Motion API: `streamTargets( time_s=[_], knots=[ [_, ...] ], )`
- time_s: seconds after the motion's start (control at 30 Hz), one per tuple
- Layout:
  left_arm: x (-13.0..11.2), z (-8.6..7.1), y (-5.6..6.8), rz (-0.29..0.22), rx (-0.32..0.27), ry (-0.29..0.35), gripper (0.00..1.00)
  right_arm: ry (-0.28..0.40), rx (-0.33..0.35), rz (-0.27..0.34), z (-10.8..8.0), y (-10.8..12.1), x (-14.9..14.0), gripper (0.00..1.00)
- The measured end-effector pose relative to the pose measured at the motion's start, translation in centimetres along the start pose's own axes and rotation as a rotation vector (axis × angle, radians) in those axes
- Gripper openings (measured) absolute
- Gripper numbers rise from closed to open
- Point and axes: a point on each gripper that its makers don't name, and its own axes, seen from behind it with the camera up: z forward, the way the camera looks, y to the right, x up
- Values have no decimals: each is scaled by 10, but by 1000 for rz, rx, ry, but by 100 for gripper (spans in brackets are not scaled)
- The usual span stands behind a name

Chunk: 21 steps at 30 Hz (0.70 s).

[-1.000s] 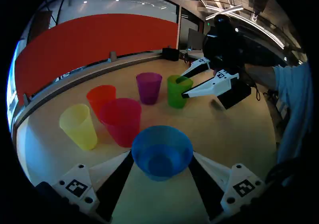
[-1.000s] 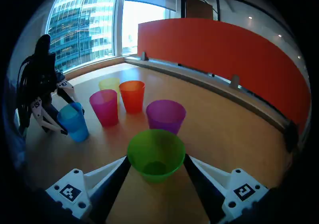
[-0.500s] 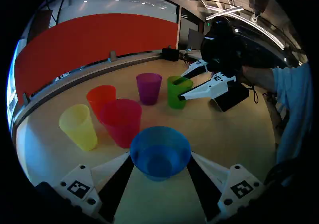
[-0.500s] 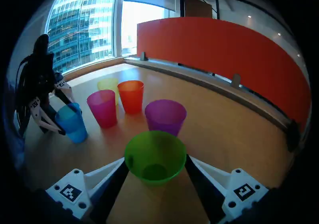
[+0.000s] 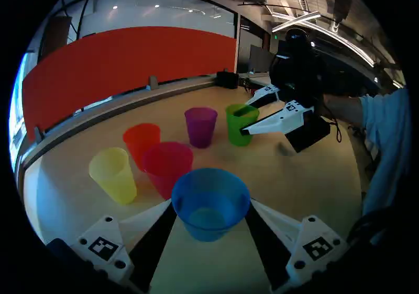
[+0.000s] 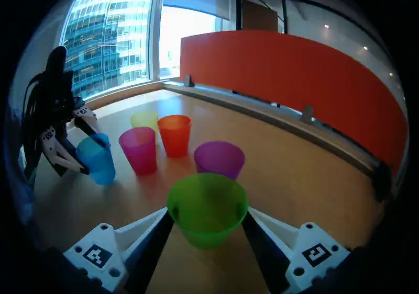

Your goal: Pour water

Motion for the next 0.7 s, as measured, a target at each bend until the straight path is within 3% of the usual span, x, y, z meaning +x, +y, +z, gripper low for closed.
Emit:
streamTargets(
  time_s=[0.27, 0.7],
  knots=[
    [30, -24, -12, 6, 41, 75, 86, 64, 4, -25, -19, -18, 36, 89],
    [87, -75, -30, 34, 118, 209, 86, 212, 2, -57, -53, -53, 107, 89]
  ],
)
